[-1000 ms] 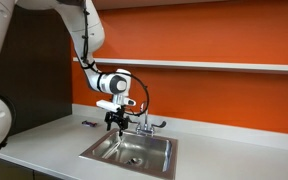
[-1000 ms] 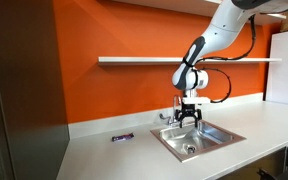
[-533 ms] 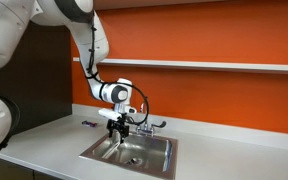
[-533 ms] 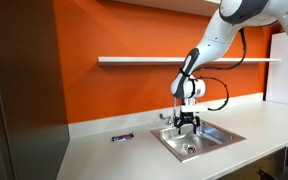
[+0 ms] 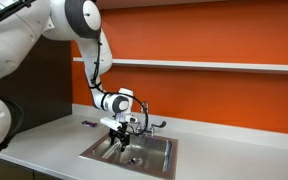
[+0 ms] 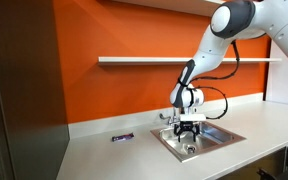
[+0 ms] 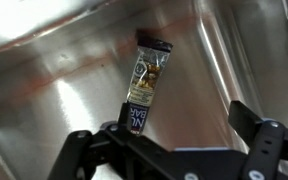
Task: Remove the chocolate bar from the sink and put it on the counter
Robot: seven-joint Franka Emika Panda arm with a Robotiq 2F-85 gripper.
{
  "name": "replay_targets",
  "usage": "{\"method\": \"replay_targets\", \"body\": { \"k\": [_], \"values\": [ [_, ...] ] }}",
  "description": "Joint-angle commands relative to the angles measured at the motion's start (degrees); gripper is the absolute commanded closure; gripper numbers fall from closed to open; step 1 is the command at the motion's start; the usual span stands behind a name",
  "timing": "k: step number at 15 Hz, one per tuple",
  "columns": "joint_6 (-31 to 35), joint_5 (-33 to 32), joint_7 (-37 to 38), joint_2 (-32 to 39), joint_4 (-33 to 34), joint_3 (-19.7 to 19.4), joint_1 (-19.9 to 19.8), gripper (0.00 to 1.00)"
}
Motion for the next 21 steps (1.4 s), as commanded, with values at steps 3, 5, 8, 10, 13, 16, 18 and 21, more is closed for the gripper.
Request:
{"method": "replay_targets", "body": {
  "k": [3, 5, 8, 10, 13, 16, 18, 21],
  "values": [
    [0.2, -0.1, 0.6, 2.2, 1.6, 0.5, -1.2, 0.0],
    [0.2, 0.0, 0.6, 2.4, 2.2, 0.5, -1.7, 0.0],
    [0.2, 0.1, 0.6, 2.4, 2.4, 0.5, -1.8, 0.0],
    [0.2, 0.1, 0.6, 2.4, 2.4, 0.6, -1.8, 0.0],
    [-0.1, 0.2, 1.5, 2.8, 2.9, 0.3, -1.7, 0.0],
    [-1.0, 0.3, 3.0, 4.0, 4.0, -0.3, -1.5, 0.0],
    [-1.2, 0.4, 3.9, 5.2, 4.7, -0.5, -1.6, 0.0],
    [-1.8, 0.8, 4.6, 7.4, 6.3, -0.6, -1.9, 0.0]
  ]
}}
